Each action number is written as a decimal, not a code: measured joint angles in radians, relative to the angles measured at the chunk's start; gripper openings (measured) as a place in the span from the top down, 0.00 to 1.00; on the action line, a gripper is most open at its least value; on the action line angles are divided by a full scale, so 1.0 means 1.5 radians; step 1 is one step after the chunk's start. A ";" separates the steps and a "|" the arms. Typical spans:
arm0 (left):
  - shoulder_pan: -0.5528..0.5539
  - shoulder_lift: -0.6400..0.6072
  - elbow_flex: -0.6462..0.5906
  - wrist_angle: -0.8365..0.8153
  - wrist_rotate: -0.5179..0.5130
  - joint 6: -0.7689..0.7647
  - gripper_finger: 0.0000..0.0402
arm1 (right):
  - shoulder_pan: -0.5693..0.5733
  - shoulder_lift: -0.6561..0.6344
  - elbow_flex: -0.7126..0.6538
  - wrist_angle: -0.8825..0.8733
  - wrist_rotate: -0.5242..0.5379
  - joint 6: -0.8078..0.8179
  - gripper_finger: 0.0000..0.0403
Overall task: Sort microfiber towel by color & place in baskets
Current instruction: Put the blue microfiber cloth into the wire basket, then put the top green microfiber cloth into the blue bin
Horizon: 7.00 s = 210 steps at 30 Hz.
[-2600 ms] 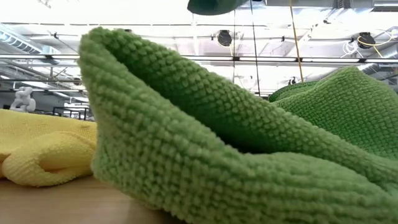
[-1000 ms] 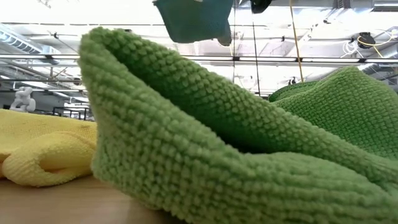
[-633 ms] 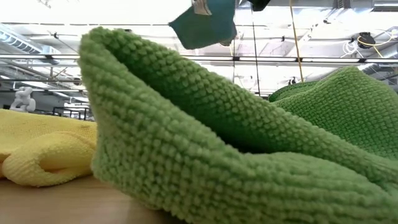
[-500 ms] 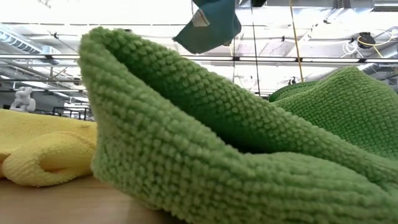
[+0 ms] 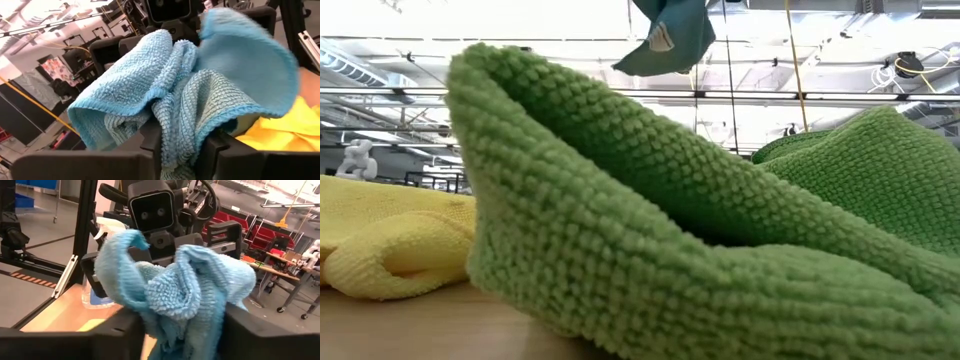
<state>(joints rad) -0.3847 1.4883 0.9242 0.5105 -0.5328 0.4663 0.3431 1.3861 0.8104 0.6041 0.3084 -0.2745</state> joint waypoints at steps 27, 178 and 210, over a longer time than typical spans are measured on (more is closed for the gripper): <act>-0.047 -0.043 0.000 -0.111 -0.223 -0.094 0.24 | -0.023 -0.041 0.001 -0.100 0.341 -0.139 0.90; 0.491 0.125 -0.097 -0.552 0.139 -0.464 0.77 | 0.146 0.149 0.036 -0.349 0.301 0.377 0.35; 0.125 -0.210 -0.098 -0.390 0.056 -0.442 0.98 | 0.040 0.149 0.036 0.005 0.178 -0.024 0.35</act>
<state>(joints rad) -0.1971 1.1740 0.7776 -0.0750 -0.4492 -0.1962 0.4024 1.6092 0.8642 0.6109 0.5754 -0.3102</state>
